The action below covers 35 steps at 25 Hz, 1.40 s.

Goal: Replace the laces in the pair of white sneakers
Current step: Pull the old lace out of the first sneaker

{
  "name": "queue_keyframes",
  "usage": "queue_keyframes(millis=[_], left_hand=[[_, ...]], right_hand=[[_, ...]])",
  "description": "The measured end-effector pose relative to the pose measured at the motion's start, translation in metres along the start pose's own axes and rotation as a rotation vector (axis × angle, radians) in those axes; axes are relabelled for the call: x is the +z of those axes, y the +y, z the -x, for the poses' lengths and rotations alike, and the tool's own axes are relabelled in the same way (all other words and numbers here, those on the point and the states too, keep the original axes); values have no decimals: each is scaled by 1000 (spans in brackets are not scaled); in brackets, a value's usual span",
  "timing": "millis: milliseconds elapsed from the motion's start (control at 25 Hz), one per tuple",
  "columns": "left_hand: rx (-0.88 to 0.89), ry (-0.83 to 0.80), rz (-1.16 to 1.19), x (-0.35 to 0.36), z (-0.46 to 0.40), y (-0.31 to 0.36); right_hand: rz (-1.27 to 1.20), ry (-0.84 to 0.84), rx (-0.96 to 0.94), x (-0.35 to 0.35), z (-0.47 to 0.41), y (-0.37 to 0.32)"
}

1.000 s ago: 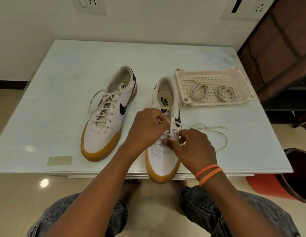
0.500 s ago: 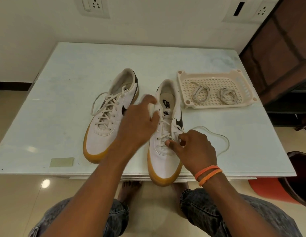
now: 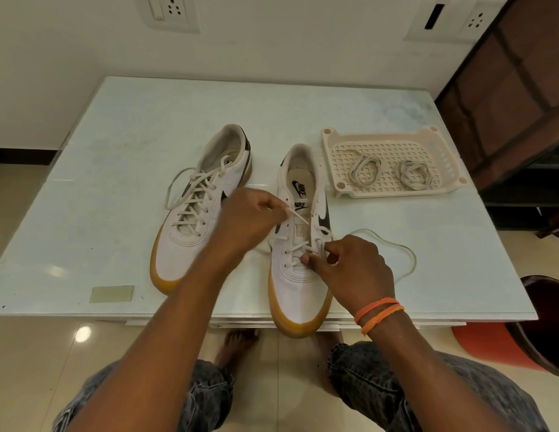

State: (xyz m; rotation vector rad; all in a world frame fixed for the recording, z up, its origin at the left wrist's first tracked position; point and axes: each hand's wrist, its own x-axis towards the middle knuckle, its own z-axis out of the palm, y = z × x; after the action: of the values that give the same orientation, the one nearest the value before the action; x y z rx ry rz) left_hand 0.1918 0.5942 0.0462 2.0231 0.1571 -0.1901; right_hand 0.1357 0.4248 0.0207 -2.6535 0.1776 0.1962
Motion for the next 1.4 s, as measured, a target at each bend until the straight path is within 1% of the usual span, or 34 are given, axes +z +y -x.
queue_keyframes(millis=[80, 120, 200, 240, 280, 320, 360, 440, 480, 560, 640, 680, 760, 920, 1040, 1240, 1320, 1400], left_hand=[[-109, 127, 171, -26, -4, -3], [-127, 196, 172, -37, -5, -6], [-79, 292, -61, -47, -7, -14], [-29, 327, -188, -46, -6, -16], [32, 340, -266, -42, -5, -15], [110, 321, -298, -34, -4, -14], [192, 264, -304, -25, -2, -13], [329, 112, -392, -1, 5, -6], [371, 54, -477, 10, 8, -5], [401, 20, -644, 27, 14, -7], [410, 28, -737, 34, 14, -11], [408, 25, -735, 36, 13, -12], [369, 24, -654, 39, 11, -14], [294, -8, -516, 44, 11, -14], [309, -16, -423, 44, 10, -15], [298, -14, -315, 30, 9, -6], [232, 47, -308, 13, 3, -2], [141, 216, -286, -13, -7, -5]], right_hand=[[-20, -7, 7, 0, 0, 0], [-25, -5, 8, 1, -1, 1], [-27, 5, 4, 1, -1, 2], [-23, 11, -1, 1, 0, 2], [-23, 13, -10, 1, -1, 3], [-28, 14, -25, 0, -2, 3], [-49, 12, -32, -1, -5, 6], [-178, 46, -21, -6, -13, 13], [-252, 96, -9, -9, -19, 17], [-319, 182, -1, -16, -29, 24], [-370, 168, -27, -16, -37, 22], [-393, 146, -44, -14, -38, 20], [-395, 126, -75, -9, -38, 13], [-395, 163, -118, -5, -39, 4], [-497, 205, -69, -4, -40, -4], [-458, 202, -44, -3, -52, -2], [-500, 178, -40, -7, -53, 1], [-530, 161, -46, -8, -52, 1]])
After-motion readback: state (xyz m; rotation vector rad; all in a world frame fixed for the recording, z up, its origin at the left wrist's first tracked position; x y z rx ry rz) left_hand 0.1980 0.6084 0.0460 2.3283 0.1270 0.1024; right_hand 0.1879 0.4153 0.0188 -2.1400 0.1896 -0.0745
